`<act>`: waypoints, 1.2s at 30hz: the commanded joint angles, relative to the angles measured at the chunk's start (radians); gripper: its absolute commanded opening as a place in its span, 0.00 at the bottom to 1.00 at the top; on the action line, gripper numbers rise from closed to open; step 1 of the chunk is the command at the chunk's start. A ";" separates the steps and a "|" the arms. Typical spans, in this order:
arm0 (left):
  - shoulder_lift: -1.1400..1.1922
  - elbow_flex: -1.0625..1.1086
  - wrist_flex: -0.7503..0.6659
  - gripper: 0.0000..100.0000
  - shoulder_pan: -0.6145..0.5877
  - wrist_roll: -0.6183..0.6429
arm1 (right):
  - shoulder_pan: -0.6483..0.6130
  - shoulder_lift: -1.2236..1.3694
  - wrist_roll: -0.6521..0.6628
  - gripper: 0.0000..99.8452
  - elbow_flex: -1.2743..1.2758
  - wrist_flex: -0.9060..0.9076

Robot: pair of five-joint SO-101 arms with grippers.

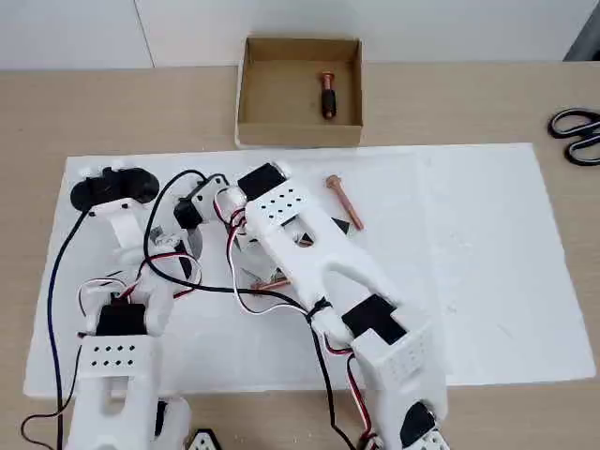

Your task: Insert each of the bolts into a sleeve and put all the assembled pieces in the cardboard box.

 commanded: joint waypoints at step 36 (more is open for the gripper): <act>-0.015 -0.010 -0.026 0.17 -0.005 0.006 | -0.028 0.024 0.014 0.16 -0.037 0.053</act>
